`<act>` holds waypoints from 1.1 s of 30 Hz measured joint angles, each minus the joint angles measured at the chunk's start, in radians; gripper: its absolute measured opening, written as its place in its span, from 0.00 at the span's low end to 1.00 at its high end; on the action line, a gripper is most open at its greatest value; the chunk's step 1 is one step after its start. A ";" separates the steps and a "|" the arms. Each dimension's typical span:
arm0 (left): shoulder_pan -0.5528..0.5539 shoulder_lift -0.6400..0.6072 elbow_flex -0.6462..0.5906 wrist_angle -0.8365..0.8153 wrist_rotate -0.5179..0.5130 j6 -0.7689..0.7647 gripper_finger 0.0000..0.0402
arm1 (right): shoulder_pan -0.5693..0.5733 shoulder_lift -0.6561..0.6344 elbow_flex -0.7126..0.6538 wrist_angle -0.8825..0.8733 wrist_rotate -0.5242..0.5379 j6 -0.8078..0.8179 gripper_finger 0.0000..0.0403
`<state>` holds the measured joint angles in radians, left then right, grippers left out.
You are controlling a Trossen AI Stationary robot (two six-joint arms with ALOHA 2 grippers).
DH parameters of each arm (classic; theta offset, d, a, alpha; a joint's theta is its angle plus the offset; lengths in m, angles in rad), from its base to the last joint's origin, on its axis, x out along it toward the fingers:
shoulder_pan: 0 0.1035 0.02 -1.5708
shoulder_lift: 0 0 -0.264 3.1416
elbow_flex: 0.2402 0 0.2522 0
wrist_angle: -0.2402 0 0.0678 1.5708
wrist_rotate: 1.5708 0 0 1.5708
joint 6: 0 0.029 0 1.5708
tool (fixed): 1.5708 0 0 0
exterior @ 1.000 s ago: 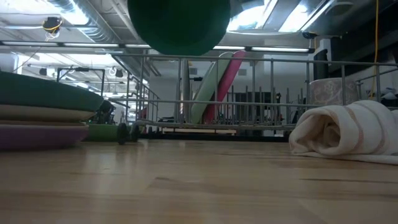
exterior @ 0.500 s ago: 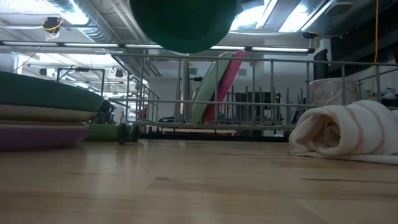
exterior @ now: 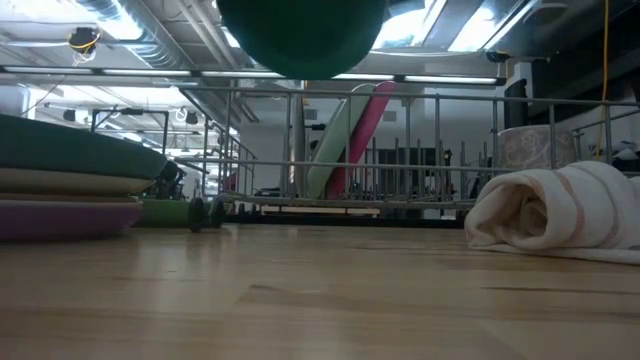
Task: Sort dishes
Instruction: Put the dark green plate in the dish rack
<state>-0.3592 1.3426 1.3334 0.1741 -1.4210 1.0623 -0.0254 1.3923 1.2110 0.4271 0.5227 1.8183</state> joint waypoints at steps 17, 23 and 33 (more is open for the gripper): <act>0.003 0.003 -0.003 0.017 0.018 -0.177 0.28 | -0.002 -0.002 0.004 0.009 -0.019 -0.244 0.03; -0.002 -0.003 0.002 0.103 0.007 -0.229 0.38 | -0.005 0.009 -0.005 -0.028 -0.016 -0.414 0.04; -0.108 -0.028 0.000 0.116 -0.002 -0.222 0.39 | -0.102 -0.003 -0.002 -0.015 -0.250 -0.532 0.04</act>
<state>-0.4673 1.3150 1.3338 0.2901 -1.4229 0.8400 -0.1269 1.3893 1.2091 0.4125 0.2729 1.2868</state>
